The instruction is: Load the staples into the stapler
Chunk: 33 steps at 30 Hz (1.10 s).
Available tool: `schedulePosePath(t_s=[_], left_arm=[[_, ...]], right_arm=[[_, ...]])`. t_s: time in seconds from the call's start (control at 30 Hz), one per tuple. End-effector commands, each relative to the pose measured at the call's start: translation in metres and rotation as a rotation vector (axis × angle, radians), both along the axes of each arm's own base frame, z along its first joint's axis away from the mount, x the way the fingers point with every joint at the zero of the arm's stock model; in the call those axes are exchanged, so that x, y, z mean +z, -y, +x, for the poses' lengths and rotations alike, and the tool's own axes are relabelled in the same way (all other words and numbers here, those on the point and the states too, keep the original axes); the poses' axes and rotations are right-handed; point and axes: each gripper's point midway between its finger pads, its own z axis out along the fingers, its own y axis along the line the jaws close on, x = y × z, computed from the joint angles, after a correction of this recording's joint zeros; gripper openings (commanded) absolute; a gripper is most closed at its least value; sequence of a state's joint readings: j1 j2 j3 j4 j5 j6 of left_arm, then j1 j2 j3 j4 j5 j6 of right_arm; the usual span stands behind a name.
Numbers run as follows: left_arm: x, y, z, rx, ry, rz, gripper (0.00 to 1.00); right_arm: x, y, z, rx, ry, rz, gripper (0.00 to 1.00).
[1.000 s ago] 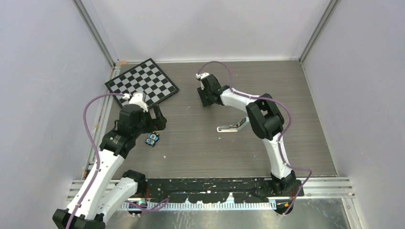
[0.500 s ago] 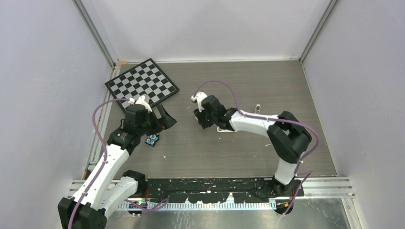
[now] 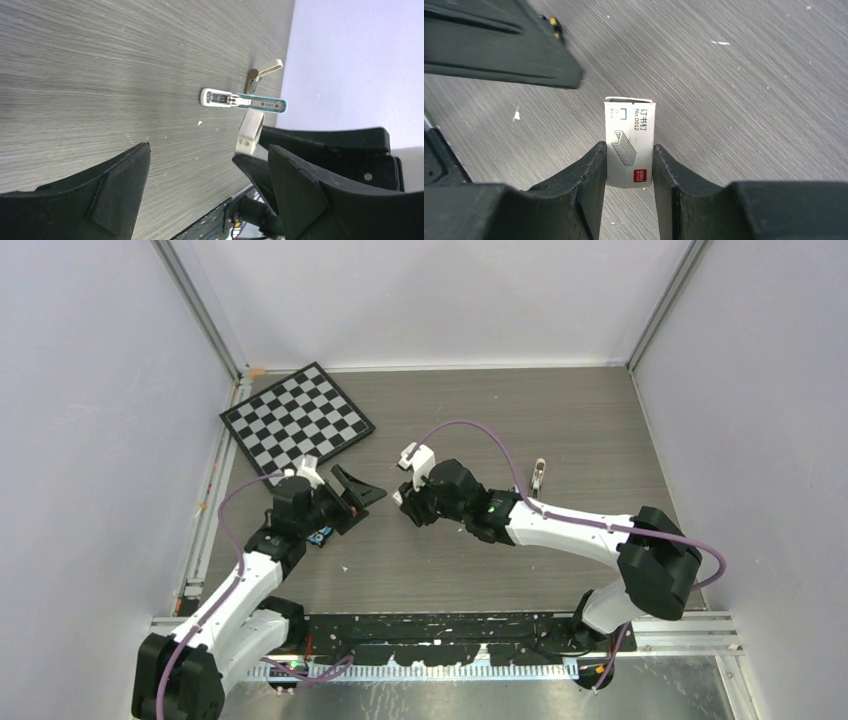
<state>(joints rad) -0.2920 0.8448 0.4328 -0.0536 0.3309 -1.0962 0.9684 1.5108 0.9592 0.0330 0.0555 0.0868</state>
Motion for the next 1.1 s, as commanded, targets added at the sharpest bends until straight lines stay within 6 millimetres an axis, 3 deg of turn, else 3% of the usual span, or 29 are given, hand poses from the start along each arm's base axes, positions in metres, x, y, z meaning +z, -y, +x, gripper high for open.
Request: schedulePosePath(t_s=[0.0, 0.4, 0.8, 0.87, 0.97, 1.07], left_arm=[[0.027, 0.015, 0.017, -0.024, 0.085, -0.133, 0.87], [0.016, 0.029, 0.029, -0.079, 0.073, -0.165, 0.78], [0.017, 0.034, 0.035, -0.076, 0.096, -0.246, 0.52], [0.012, 0.033, 0.034, -0.065, 0.081, -0.239, 0.50], [-0.011, 0.024, 0.028, -0.040, 0.000, -0.154, 0.53], [-0.024, 0.016, 0.018, -0.036, -0.039, -0.077, 0.56]], right_arm=[[0.038, -0.015, -0.005, 0.018, 0.047, 0.128, 0.42], [0.036, -0.026, -0.004, 0.030, 0.049, 0.134, 0.42], [0.031, -0.038, 0.006, -0.002, 0.036, 0.150, 0.42], [0.025, -0.039, 0.006, 0.007, 0.034, 0.135, 0.42], [0.012, -0.030, 0.004, 0.035, 0.053, 0.074, 0.44], [-0.013, -0.020, -0.016, 0.170, 0.031, -0.024, 0.46]])
